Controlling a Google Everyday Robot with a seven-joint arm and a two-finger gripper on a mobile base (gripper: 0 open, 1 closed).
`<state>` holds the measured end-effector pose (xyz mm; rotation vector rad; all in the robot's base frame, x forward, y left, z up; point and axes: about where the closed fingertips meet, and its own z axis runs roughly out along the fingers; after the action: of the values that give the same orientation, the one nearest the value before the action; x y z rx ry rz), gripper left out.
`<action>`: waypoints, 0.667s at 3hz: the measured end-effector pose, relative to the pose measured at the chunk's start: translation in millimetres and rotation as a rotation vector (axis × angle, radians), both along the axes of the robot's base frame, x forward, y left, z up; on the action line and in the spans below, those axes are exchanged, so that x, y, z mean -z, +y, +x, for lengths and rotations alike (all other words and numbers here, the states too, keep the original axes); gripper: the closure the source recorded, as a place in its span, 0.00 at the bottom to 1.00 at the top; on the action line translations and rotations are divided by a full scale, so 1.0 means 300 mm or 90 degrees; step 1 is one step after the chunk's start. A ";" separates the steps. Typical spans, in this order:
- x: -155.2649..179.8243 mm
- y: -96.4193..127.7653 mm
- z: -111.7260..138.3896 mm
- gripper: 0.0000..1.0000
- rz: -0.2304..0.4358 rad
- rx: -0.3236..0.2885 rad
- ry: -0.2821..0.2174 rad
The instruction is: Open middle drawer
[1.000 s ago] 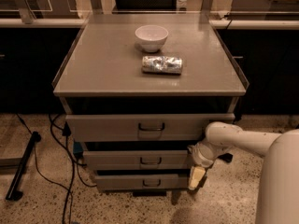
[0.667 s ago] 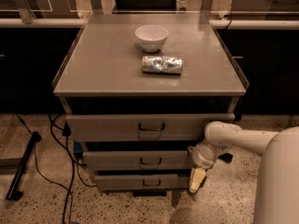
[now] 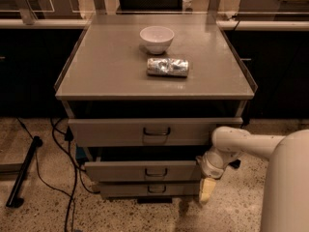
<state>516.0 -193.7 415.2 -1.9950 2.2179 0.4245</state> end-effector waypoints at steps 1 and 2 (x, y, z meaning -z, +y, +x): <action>-0.008 -0.027 -0.068 0.00 -0.010 -0.002 0.027; -0.030 -0.059 -0.150 0.00 -0.021 0.000 0.052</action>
Offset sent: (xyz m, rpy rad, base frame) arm -0.0759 -0.0322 0.0214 -0.0597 0.1247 -0.0059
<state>471.0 -211.5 424.2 -2.0292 2.2871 0.4795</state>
